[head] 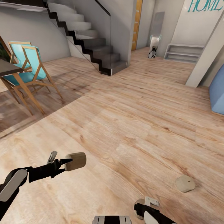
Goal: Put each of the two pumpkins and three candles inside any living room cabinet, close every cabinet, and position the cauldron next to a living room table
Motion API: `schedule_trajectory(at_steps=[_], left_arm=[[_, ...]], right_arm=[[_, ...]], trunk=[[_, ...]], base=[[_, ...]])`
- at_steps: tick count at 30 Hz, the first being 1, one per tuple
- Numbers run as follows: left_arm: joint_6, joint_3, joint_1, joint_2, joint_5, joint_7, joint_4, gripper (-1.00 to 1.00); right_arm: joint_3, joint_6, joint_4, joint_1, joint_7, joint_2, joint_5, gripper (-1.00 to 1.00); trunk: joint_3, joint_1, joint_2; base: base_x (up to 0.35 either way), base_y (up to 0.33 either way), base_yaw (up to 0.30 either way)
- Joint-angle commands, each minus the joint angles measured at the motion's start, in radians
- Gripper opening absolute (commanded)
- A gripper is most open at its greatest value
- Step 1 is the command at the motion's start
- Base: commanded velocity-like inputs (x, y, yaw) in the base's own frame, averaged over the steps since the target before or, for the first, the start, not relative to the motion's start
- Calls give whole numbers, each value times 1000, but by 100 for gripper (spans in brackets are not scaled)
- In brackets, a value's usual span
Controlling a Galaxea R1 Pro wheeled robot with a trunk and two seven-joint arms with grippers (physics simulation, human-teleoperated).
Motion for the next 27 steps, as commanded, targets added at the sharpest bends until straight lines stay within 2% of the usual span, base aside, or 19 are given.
schedule_trajectory(at_steps=[1,12,15,27], left_arm=[[1,-1,-1,1,-5,-8,0,-100],[1,-2,-1,1,-5,-8,-1,-100],[1,-2,-1,1,-5,-8,-1,-100],[1,-2,-1,1,-5,-8,-1,-100]], right_arm=[[7,4,-2,0,-7,-1,-4,100],[7,4,-2,0,-7,1,-2,100],[7,4,-2,0,-7,1,-2,100],[7,4,-2,0,-7,3,-2,100]], trunk=[[-1,0,0],[-1,0,0],[-12,1,-1],[-12,1,-1]], base=[[124,0,0],[14,0,0],[0,0,0],[0,0,0]])
